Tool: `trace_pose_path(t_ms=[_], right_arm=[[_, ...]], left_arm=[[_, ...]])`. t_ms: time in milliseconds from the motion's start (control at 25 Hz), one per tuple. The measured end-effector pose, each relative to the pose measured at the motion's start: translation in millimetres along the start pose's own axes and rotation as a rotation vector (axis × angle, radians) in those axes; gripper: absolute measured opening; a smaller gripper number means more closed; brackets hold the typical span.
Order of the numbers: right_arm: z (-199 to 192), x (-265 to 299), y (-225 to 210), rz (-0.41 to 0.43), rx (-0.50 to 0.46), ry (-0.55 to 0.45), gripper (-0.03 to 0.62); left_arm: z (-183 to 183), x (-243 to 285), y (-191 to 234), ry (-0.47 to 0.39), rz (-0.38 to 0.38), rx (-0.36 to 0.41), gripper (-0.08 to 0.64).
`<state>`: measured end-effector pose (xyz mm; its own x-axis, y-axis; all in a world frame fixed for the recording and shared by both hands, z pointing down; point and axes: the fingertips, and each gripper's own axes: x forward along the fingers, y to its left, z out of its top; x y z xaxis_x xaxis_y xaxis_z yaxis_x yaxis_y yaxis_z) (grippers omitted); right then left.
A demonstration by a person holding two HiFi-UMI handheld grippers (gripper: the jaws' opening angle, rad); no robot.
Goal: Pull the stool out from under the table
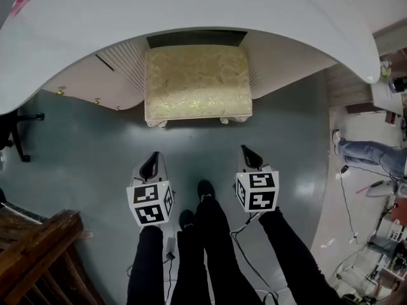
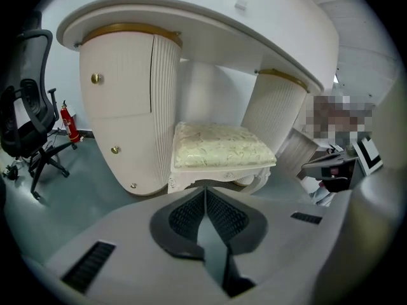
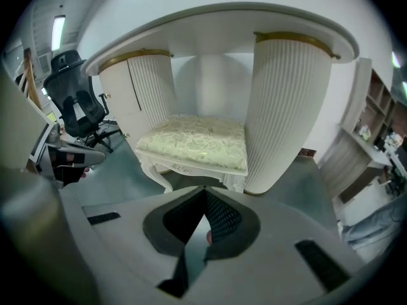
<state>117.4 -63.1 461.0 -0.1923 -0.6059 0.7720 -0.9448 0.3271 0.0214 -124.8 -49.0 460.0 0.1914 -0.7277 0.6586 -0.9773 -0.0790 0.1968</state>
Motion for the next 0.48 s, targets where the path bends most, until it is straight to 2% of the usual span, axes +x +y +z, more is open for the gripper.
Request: trace_pose_path(t_ms=[280,480], right_arm=[[-28.1,59.7,-17.2,-0.033,0.009,0.038,0.003],[-36.8,88.2,-34.7,-0.102,-0.007,0.044,0.003]], left_arm=[[-34.3,55.6,15.8,0.042,0.024,0.005,0.011],[-41.4,81.1,20.4,0.046,0.029,0.013,0.045]])
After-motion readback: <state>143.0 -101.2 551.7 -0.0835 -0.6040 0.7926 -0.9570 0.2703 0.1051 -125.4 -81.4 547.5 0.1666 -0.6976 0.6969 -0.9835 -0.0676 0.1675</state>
